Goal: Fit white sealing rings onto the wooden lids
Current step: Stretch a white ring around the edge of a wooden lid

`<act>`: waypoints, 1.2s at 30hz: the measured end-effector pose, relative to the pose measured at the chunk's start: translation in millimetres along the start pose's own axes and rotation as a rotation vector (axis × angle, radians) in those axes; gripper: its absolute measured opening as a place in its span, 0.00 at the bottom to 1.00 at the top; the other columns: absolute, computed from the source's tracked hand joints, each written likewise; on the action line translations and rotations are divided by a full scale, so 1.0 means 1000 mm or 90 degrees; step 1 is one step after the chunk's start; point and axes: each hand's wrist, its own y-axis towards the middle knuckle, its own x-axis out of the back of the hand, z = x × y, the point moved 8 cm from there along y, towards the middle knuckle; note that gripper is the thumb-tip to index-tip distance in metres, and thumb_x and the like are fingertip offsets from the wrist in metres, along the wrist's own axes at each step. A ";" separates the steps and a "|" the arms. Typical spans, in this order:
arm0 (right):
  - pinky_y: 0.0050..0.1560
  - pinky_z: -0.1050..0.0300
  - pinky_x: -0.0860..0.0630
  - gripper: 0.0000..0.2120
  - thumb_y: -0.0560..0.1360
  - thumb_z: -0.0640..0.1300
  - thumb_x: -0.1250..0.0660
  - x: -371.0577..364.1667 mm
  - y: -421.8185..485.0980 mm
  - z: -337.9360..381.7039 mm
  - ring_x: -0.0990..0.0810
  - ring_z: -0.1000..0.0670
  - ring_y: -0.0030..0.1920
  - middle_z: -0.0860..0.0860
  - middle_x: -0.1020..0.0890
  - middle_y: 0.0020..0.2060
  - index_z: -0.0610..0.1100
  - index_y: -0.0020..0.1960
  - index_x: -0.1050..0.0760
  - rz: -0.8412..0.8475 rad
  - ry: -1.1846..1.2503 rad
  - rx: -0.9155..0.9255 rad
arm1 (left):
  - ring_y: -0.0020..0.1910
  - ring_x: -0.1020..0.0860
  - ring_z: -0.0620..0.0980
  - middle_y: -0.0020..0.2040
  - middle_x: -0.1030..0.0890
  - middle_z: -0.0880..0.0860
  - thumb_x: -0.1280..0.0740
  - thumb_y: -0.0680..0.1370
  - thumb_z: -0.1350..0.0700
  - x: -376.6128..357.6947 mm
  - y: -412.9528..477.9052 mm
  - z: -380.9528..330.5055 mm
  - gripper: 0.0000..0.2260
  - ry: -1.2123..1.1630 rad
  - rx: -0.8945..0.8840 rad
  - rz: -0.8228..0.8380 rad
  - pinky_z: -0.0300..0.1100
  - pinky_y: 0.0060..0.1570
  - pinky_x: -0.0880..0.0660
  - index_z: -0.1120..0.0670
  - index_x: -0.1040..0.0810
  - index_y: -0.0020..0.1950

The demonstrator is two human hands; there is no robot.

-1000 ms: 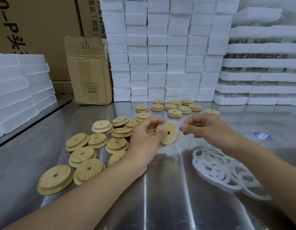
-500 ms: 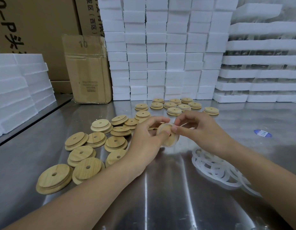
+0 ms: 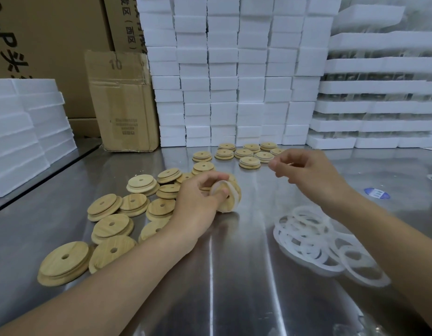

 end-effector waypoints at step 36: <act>0.52 0.57 0.24 0.12 0.74 0.61 0.27 -0.059 -0.026 0.013 0.21 0.59 0.55 0.62 0.19 0.48 0.54 0.45 0.20 0.113 -0.173 0.122 | 0.48 0.12 0.47 0.50 0.12 0.43 0.24 0.79 0.60 -0.014 -0.006 -0.005 0.09 0.001 -0.043 0.058 0.44 0.47 0.15 0.46 0.13 0.54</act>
